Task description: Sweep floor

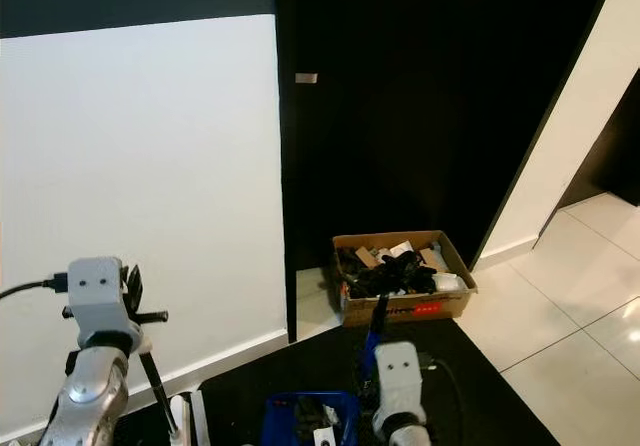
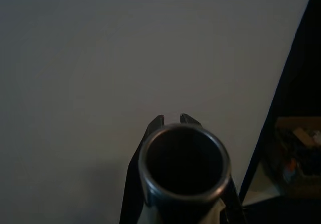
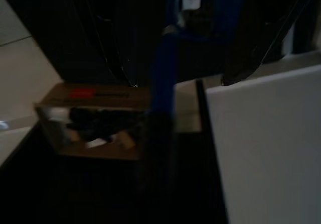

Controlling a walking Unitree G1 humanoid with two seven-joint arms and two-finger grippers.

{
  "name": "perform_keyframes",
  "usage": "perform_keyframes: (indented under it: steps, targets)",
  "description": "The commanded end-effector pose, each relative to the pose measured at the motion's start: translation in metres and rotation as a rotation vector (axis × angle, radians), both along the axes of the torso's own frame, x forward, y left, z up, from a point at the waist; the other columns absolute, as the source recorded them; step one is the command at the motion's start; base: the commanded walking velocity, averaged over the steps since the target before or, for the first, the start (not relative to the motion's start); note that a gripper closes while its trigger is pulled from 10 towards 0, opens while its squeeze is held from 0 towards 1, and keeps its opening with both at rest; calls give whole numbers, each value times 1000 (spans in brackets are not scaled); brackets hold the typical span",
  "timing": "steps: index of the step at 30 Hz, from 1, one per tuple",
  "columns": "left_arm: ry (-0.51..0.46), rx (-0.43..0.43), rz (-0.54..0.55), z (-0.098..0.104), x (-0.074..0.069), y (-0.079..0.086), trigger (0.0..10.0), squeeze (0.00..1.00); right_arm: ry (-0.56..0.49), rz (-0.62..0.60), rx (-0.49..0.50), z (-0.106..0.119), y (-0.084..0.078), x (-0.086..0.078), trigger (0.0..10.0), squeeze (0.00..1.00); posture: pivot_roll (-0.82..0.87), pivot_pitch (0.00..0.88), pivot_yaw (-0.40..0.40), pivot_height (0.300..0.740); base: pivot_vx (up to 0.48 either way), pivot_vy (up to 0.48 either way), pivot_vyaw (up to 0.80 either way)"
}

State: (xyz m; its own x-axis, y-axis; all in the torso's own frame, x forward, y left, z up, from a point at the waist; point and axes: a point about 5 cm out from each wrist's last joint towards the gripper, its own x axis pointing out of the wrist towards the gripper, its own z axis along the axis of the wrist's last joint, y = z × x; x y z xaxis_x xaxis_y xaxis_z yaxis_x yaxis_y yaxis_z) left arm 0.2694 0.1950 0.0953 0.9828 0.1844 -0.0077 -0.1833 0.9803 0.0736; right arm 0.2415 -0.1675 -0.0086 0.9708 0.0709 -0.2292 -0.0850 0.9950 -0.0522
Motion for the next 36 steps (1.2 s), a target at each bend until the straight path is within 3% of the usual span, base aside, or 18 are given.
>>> perform_keyframes:
  steps: [1,7,27,36]
  targets:
    - [-28,11,-5,4,2,-5,10000,0,-19,-15,8,3,-2,4,10000,0,4,0,8,740,0,0,0]
    - [-47,13,-6,10,7,-3,10000,0,-58,-18,17,13,0,17,10000,0,5,0,10,740,0,0,0]
    - [-61,-1,-42,11,12,-13,10000,0,-66,9,41,15,8,20,10000,0,-11,0,13,740,0,0,0]
    - [-59,1,-59,11,12,-15,10000,0,-60,-5,36,10,7,12,10000,0,-21,0,22,740,0,0,0]
